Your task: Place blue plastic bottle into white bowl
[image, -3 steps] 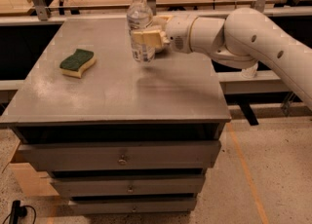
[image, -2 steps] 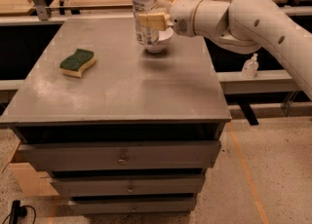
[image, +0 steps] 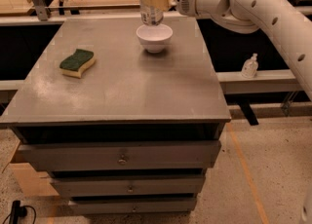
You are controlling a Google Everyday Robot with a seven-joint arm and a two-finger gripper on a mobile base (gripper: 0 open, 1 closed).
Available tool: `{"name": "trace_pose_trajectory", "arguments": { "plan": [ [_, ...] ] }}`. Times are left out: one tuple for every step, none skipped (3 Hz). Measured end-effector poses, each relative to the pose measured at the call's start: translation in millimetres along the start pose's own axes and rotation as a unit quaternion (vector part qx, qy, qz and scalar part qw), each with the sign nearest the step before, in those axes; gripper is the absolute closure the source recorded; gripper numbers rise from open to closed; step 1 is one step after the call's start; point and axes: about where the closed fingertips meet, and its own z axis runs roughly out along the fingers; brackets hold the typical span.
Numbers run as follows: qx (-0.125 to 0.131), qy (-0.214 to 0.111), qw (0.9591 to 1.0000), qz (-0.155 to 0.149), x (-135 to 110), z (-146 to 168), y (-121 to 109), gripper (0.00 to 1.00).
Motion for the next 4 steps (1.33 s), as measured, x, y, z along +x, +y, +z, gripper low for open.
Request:
{"name": "trace_pose_trajectory", "arguments": {
  "plan": [
    [0.007,0.004,1.0,0.006,14,8,-14,1.0],
    [0.009,0.014,0.9997,0.015,37,16,-21,1.0],
    [0.005,0.027,0.9993,0.024,61,24,-23,1.0],
    [0.0,0.035,0.999,0.026,78,34,-27,0.82]
  ]
}}
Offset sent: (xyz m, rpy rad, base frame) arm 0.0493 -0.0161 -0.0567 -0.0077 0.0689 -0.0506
